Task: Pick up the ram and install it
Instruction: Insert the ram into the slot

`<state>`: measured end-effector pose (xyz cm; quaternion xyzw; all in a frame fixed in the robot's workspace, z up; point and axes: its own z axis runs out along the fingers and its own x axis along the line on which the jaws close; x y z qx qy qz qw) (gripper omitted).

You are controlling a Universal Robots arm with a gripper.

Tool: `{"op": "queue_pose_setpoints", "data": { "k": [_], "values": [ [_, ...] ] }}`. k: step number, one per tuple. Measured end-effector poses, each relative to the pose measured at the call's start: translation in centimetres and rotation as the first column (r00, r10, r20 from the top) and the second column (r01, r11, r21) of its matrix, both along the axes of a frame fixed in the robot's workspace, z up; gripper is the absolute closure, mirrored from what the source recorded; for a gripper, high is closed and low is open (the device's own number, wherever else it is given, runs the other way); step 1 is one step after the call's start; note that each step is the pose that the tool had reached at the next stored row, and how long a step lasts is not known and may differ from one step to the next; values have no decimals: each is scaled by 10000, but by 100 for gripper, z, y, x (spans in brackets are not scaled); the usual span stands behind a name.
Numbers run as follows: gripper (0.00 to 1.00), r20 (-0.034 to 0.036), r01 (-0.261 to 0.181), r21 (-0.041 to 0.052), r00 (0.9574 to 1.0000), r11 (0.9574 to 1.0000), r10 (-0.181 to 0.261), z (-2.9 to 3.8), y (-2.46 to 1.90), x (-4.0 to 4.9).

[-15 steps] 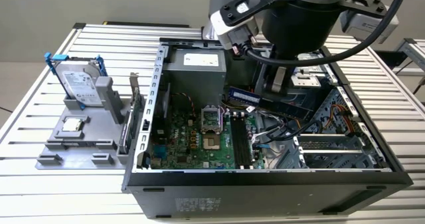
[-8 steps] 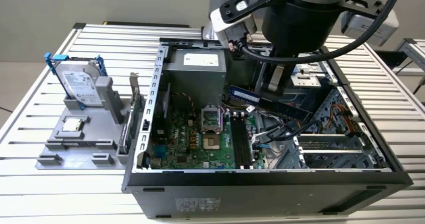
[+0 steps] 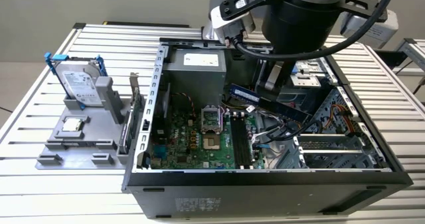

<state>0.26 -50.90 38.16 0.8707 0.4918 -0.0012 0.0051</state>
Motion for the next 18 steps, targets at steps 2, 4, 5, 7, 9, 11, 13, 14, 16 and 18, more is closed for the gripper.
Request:
{"op": "queue_pose_setpoints", "data": {
  "k": [2, 4, 5, 7, 9, 11, 13, 14, 16, 18],
  "values": [
    [100, 0, 203, 0, 9998, 9998, -203, 0, 0, 0],
    [100, 0, 401, 0, 9992, 9992, -401, 0, 0, 0],
    [100, 0, 500, 0, 9987, 9987, -500, 0, 0, 0],
    [100, 0, 702, 0, 9975, 9975, -702, 0, 0, 0],
    [100, 0, 903, 0, 9959, 9959, -903, 0, 0, 0],
    [100, 0, 1109, 1, 9938, 9938, -1109, 0, 0, 0],
    [100, 0, 1303, 0, 9915, 9915, -1303, 0, 0, 0],
    [100, 0, 1768, 1, 9843, 9843, -1768, 0, 0, 0],
    [100, 0, 1967, 0, 9805, 9805, -1967, 0, 0, 0],
    [100, 0, 2165, 0, 9763, 9763, -2165, 0, 0, 0]
  ]
}}
